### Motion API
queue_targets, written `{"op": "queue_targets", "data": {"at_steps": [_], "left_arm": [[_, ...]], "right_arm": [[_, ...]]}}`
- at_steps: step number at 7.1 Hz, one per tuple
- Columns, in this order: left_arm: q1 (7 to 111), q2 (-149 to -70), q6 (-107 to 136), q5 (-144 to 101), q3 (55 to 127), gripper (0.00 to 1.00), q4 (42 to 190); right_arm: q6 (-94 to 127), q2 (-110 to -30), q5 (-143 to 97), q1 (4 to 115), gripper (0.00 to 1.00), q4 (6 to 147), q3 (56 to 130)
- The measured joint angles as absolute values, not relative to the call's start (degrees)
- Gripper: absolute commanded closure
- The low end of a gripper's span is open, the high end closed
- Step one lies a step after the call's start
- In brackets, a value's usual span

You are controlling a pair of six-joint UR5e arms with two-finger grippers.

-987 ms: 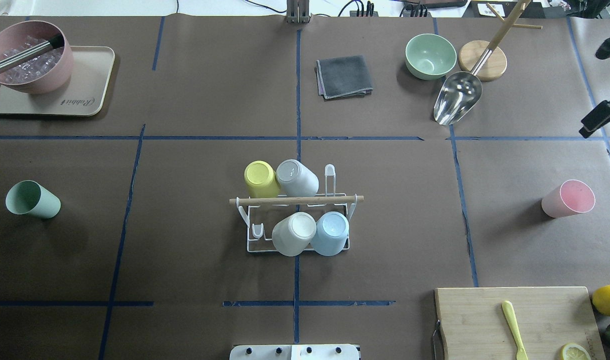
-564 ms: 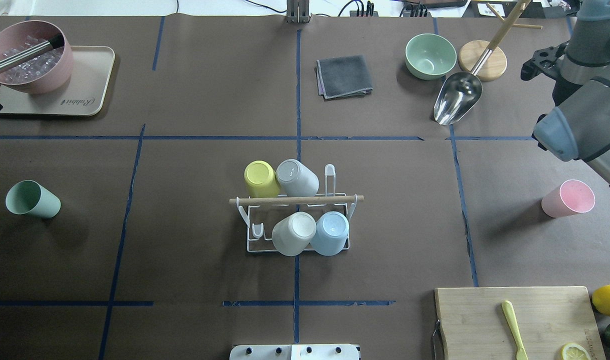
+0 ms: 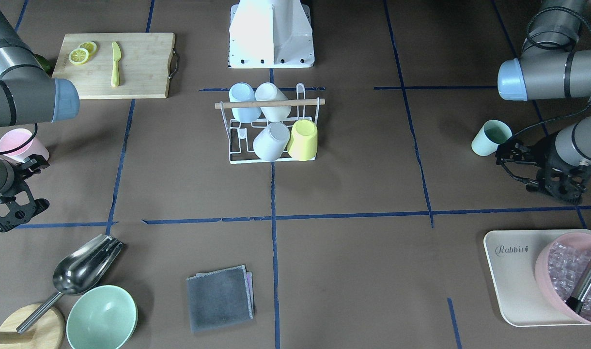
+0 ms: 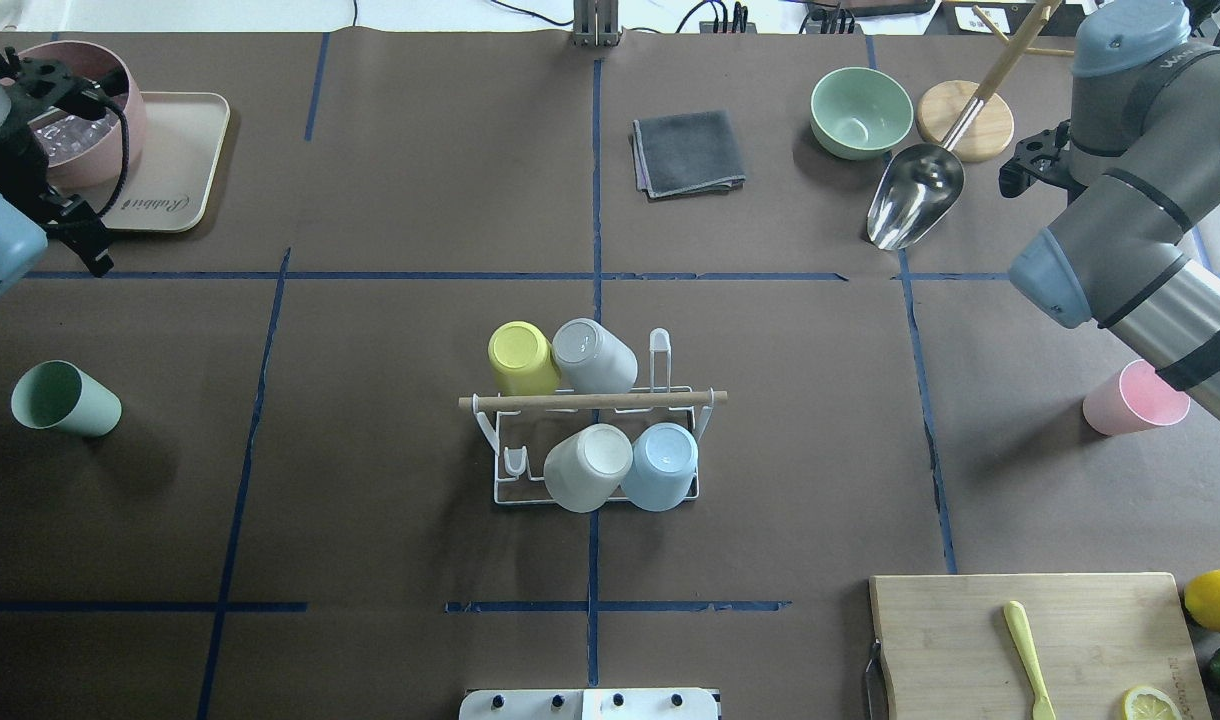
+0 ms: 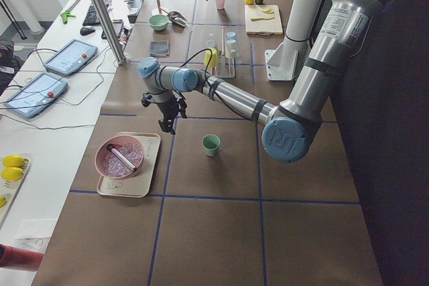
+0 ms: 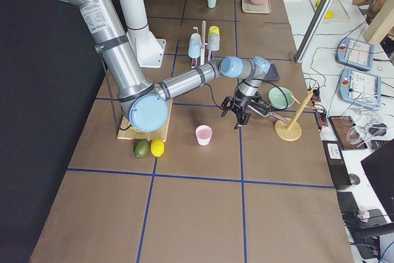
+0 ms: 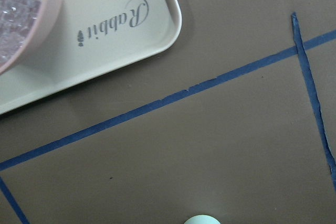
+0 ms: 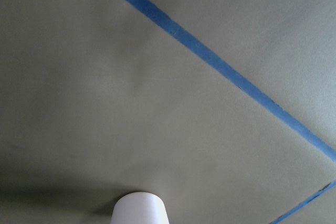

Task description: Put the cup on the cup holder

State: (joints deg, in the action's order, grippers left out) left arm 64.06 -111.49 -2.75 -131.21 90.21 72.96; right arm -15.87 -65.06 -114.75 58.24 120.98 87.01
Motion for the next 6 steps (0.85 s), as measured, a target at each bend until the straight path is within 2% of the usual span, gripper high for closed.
{"op": "queue_targets", "data": {"at_steps": [3, 6], "left_arm": [[59.1, -113.6, -2.9, -131.1, 84.9, 0.0, 68.2], [58.2, -114.0, -3.1, -131.0, 84.1, 0.0, 59.4]], "right_arm": [[-16.1, -65.2, -111.2, 54.8, 0.0, 125.6, 87.2], [-16.1, -66.7, -110.2, 50.8, 0.0, 127.5, 87.1]]}}
